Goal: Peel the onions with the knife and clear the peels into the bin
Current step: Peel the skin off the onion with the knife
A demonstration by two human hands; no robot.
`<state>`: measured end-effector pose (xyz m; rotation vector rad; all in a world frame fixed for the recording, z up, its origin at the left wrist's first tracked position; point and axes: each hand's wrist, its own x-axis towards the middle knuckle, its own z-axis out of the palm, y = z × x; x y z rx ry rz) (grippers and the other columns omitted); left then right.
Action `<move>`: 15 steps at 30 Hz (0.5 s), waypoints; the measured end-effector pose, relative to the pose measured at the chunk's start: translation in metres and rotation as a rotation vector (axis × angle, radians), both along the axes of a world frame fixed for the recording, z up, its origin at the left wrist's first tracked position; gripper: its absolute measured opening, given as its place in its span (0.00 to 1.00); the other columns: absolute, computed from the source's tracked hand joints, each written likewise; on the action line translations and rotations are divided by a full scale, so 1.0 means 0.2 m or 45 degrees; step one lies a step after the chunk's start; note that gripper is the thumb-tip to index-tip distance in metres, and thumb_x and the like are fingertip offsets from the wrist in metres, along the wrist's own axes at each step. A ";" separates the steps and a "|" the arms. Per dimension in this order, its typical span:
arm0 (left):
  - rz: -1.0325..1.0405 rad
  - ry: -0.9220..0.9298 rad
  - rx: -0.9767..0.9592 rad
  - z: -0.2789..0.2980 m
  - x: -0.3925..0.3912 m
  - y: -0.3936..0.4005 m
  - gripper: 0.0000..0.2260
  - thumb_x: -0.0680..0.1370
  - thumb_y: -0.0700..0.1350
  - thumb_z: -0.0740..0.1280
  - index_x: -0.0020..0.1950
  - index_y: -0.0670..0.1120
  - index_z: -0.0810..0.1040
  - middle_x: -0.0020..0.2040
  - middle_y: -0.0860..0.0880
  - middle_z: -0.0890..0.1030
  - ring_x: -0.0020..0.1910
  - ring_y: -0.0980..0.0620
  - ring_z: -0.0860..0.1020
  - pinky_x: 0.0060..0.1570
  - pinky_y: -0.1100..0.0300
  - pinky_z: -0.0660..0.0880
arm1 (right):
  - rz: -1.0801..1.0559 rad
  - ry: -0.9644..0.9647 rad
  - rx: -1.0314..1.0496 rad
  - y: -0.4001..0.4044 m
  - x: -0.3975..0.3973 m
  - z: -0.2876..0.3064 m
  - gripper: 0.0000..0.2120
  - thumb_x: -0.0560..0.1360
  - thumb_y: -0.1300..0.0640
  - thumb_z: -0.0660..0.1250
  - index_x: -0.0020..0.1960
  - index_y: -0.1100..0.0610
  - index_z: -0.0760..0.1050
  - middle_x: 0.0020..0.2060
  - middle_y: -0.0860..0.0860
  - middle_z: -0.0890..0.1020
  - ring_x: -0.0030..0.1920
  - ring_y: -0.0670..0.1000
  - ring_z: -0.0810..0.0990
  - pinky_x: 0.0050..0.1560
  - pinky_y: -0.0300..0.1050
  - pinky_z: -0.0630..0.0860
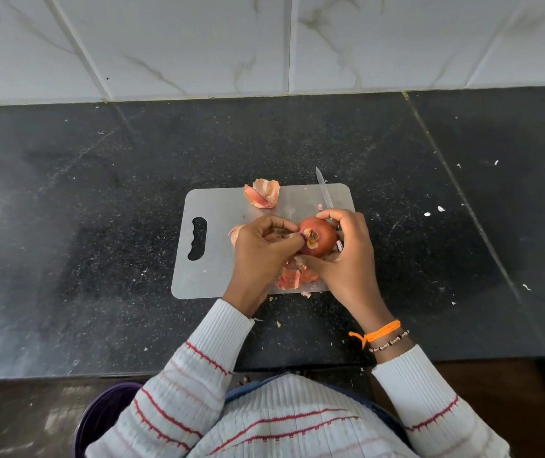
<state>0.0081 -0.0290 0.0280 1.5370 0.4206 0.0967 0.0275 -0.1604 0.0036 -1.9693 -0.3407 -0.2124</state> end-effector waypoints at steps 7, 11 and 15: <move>0.039 -0.046 0.121 -0.01 0.01 0.03 0.09 0.68 0.29 0.68 0.38 0.43 0.80 0.38 0.43 0.82 0.38 0.46 0.80 0.45 0.48 0.81 | 0.009 0.106 0.042 0.01 0.00 0.01 0.30 0.59 0.57 0.81 0.56 0.51 0.71 0.51 0.44 0.71 0.51 0.45 0.75 0.45 0.36 0.77; 0.038 -0.067 0.098 0.00 0.00 0.02 0.07 0.71 0.32 0.68 0.42 0.43 0.82 0.41 0.45 0.84 0.41 0.48 0.82 0.44 0.54 0.81 | 0.007 0.223 0.103 0.00 0.00 0.01 0.31 0.59 0.55 0.81 0.56 0.49 0.70 0.53 0.46 0.74 0.53 0.49 0.77 0.48 0.44 0.79; -0.033 -0.082 0.129 0.01 0.00 0.00 0.07 0.71 0.38 0.73 0.48 0.42 0.83 0.43 0.49 0.84 0.42 0.56 0.83 0.42 0.61 0.80 | 0.023 0.331 0.221 -0.02 0.02 0.02 0.32 0.60 0.57 0.81 0.59 0.53 0.70 0.54 0.45 0.75 0.54 0.47 0.77 0.47 0.36 0.78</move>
